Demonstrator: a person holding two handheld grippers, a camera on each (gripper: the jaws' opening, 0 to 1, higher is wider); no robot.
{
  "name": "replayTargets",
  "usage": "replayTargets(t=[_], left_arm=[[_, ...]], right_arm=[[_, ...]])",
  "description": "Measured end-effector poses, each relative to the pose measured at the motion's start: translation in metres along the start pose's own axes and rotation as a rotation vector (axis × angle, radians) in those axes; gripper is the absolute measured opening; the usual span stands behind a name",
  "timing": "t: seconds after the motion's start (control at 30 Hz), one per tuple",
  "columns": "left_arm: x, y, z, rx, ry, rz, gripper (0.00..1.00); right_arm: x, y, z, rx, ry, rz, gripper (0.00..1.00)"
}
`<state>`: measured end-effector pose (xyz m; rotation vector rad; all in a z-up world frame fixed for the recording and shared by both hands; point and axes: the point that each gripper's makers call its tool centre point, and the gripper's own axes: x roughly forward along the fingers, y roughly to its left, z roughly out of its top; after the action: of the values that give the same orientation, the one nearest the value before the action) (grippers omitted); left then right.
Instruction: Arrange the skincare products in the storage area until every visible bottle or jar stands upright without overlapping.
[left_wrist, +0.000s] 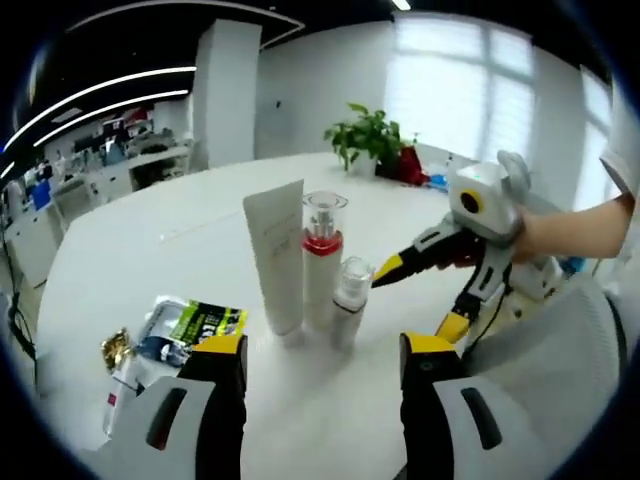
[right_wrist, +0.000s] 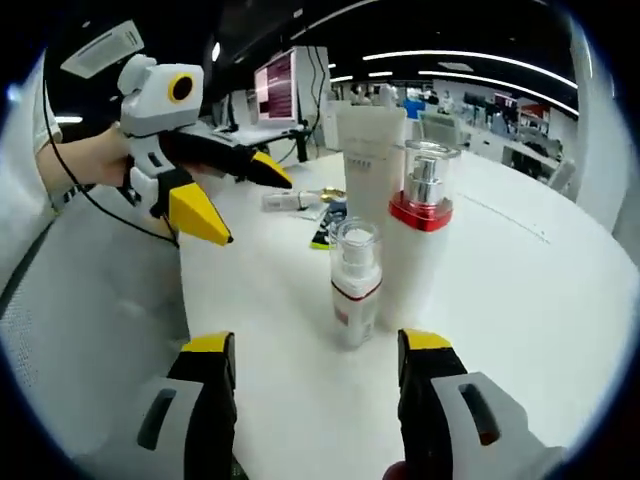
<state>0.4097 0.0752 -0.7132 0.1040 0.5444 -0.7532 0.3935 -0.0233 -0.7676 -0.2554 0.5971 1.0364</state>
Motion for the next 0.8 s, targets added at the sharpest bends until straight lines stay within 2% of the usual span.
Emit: replayTargets(t=[0.1, 0.27, 0.53, 0.8], left_arm=[[-0.013, 0.004, -0.005, -0.034, -0.006, 0.022, 0.54], [-0.027, 0.008, -0.01, -0.066, -0.01, 0.049, 0.6], [-0.049, 0.02, -0.011, -0.091, -0.025, 0.095, 0.7], [-0.063, 0.017, -0.02, -0.102, -0.018, 0.103, 0.71]], right_arm=[[-0.003, 0.008, -0.001, 0.006, 0.004, -0.002, 0.7], [-0.009, 0.01, -0.004, 0.017, 0.007, -0.018, 0.73], [-0.02, 0.012, 0.007, 0.098, -0.057, -0.046, 0.76], [-0.026, 0.019, 0.006, 0.134, -0.072, -0.057, 0.81]])
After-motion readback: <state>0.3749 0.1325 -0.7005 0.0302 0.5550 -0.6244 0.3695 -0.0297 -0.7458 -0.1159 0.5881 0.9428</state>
